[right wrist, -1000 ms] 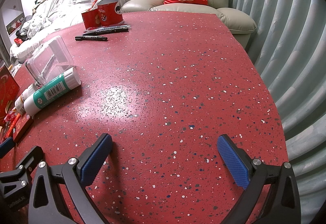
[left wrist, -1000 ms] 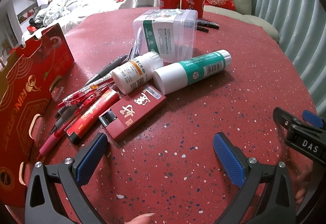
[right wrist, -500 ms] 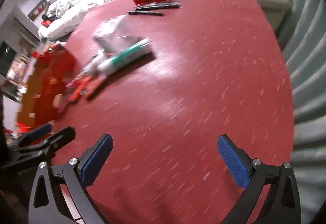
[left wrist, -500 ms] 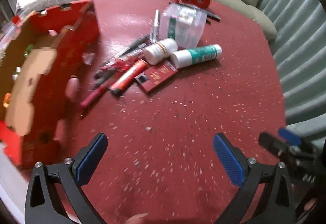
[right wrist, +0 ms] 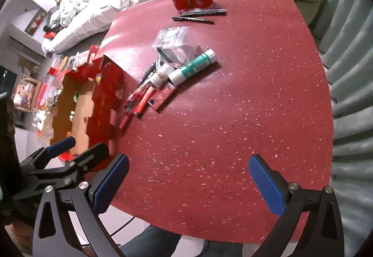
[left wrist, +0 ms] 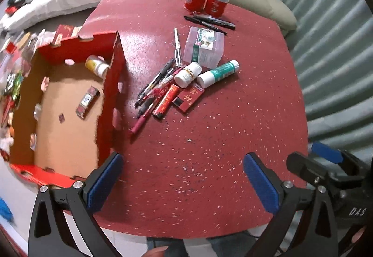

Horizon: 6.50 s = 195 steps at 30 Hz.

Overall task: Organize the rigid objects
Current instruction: 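Move both tools back to view the table and cardboard box, then grasp the clear plastic box with the left gripper while the right gripper grasps the green glue stick, then carry the plastic box and glue stick into the cardboard box and release both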

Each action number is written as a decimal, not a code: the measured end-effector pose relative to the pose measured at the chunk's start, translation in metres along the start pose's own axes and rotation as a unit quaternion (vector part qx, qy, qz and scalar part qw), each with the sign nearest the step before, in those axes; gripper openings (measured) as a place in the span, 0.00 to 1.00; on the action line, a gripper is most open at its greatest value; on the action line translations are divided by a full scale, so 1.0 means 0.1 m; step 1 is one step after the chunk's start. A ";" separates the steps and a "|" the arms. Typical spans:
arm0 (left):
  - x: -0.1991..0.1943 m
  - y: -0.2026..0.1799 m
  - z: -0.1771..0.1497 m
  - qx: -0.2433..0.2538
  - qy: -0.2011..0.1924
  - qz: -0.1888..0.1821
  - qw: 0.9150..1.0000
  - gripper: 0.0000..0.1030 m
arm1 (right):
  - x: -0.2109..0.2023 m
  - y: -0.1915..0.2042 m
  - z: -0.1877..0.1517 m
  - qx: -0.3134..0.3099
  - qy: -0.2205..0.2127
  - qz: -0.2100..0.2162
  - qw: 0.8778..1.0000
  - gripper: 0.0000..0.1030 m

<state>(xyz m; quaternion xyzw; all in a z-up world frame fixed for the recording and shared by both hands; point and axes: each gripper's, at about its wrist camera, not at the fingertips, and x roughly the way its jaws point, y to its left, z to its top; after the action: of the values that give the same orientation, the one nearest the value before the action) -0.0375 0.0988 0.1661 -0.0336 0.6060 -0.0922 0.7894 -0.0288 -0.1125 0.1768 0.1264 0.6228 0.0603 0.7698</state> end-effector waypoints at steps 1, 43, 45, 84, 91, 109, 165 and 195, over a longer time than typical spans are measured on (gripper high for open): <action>-0.03 0.03 0.01 0.004 0.001 -0.009 1.000 1.00 | -0.02 0.04 0.01 0.007 -0.001 0.000 1.000 1.00; 0.39 0.11 0.62 -0.006 0.064 0.001 0.998 1.00 | 0.17 -0.04 0.62 0.077 0.041 -0.017 0.996 1.00; 0.45 0.11 0.67 -0.004 0.067 0.004 0.998 1.00 | 0.23 -0.09 0.65 0.087 0.047 -0.019 0.995 1.00; 1.19 0.25 0.96 0.038 0.082 0.023 0.996 1.00 | 1.98 -0.78 1.24 0.212 0.165 -0.149 0.952 0.96; 1.11 0.03 1.60 0.009 0.033 0.012 0.999 1.00 | 1.91 -0.95 1.15 0.163 0.143 -0.140 0.966 0.82; 1.93 -0.48 2.10 0.021 0.062 0.025 0.998 1.00 | 1.79 -0.79 0.97 0.072 0.136 -0.144 0.977 0.77; -0.15 -0.26 0.48 -0.030 -0.014 0.059 0.998 0.79 | 0.22 -0.16 0.32 -0.071 0.083 -0.052 0.993 0.30; -0.73 2.43 -0.14 -0.138 -0.024 0.088 0.986 0.79 | 0.67 2.84 0.03 -0.253 0.060 -0.043 0.965 0.30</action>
<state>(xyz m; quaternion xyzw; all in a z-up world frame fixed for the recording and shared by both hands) -0.0439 0.3514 0.1912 -0.0916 0.5945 0.0629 0.7964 0.0071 0.1770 0.1910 -0.1026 0.6368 0.1903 0.7401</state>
